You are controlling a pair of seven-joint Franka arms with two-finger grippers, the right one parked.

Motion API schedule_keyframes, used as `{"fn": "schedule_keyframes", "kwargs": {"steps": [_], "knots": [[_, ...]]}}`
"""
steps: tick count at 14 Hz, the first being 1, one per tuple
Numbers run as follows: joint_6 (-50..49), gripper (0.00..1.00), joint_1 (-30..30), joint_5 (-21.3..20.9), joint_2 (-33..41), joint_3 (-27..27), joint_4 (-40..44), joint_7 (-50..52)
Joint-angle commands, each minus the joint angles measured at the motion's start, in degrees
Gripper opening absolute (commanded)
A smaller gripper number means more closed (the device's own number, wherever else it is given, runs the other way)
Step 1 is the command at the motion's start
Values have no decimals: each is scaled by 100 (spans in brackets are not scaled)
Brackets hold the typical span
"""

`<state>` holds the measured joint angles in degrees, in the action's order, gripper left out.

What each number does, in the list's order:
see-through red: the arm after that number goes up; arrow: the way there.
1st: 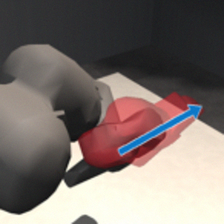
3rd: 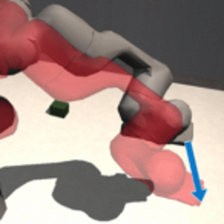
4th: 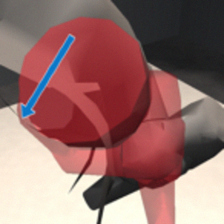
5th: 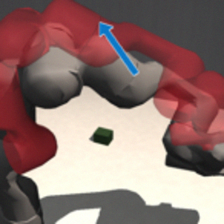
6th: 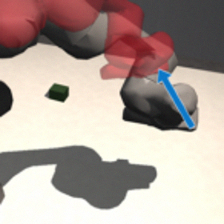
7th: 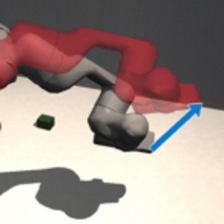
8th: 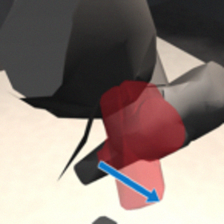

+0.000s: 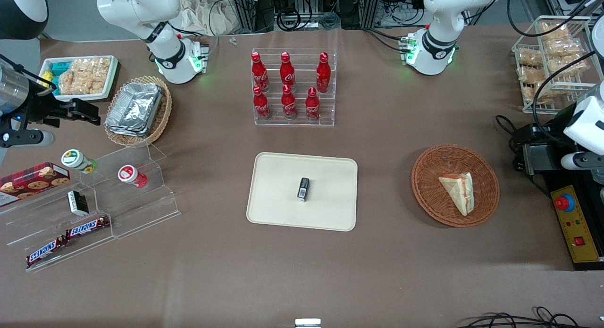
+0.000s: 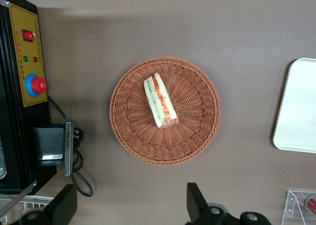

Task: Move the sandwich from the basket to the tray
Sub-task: 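Lower the left gripper over the wrapped sandwich in the wicker basket, then close the left gripper on the sandwich and lift it from the basket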

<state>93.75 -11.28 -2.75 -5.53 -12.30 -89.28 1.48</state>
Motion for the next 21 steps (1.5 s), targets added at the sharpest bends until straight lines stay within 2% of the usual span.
{"fn": "schedule_keyframes", "kwargs": {"steps": [1,3,6,8,10,13,14,15,17,18,21], "knots": [[-190,100,73,47,-141,27,174,-113],[-181,100,91,12,-396,-96,436,-8],[-85,100,108,4,-563,-176,228,807],[728,100,143,-41,-538,-272,-464,1264],[1660,100,135,-50,-537,-272,-1133,2186],[2479,100,135,-59,-721,-255,-1636,2917],[2621,100,117,-67,-878,-238,-1706,3459],[2709,100,108,-137,-1011,-229,-1725,3717],[2798,100,108,-663,-1205,-229,-1838,3938],[2885,100,91,-787,-1205,-229,-2022,3974],[3508,100,64,-885,-1336,-150,-2427,3957]]}}
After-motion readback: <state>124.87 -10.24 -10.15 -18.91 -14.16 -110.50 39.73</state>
